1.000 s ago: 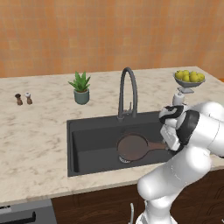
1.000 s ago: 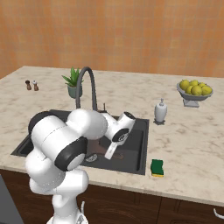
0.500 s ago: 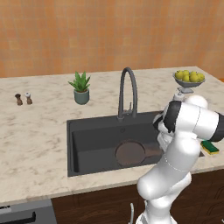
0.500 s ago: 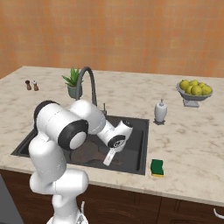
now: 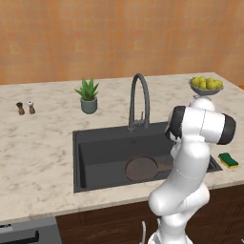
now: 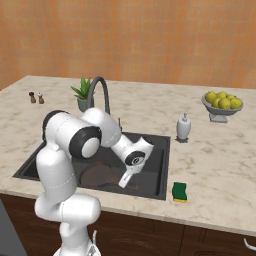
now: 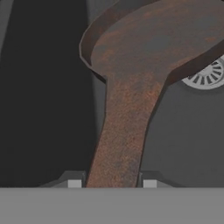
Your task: Pick the pan and sponge and place them into the sink. Then turn on the water.
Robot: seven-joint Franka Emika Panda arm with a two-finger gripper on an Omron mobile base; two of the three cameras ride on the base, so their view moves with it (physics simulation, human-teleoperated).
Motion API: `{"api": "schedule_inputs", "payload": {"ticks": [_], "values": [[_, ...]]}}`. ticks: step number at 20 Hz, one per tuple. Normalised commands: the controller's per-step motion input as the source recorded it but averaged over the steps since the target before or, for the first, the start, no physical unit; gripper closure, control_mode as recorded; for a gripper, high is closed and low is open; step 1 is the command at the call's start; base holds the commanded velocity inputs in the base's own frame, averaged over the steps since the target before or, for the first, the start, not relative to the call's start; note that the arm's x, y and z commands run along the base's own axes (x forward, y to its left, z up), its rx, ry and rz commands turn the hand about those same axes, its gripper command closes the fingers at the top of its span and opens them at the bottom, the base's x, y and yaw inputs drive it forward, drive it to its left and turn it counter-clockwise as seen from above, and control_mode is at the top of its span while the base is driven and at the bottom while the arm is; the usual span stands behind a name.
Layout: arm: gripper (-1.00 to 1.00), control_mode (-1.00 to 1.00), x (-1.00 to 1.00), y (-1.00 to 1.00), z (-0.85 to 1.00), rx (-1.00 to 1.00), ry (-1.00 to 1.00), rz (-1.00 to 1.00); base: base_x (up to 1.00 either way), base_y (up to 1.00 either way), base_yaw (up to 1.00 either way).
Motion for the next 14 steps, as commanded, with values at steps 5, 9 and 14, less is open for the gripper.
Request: {"api": "schedule_inputs", "payload": {"ticks": [5, 9, 14], "values": [[1.00, -1.00, 0.15, 0.06, -0.32, 0.00, 0.00, 0.00, 0.00, 0.00, 0.00], [1.00, -1.00, 0.20, 0.19, -0.42, 0.00, 0.00, 0.00, 0.00, 0.00, 0.00], [-1.00, -1.00, 0.05, 0.08, -0.19, 0.00, -0.03, 0.00, 0.00, 0.00, 0.00]]}}
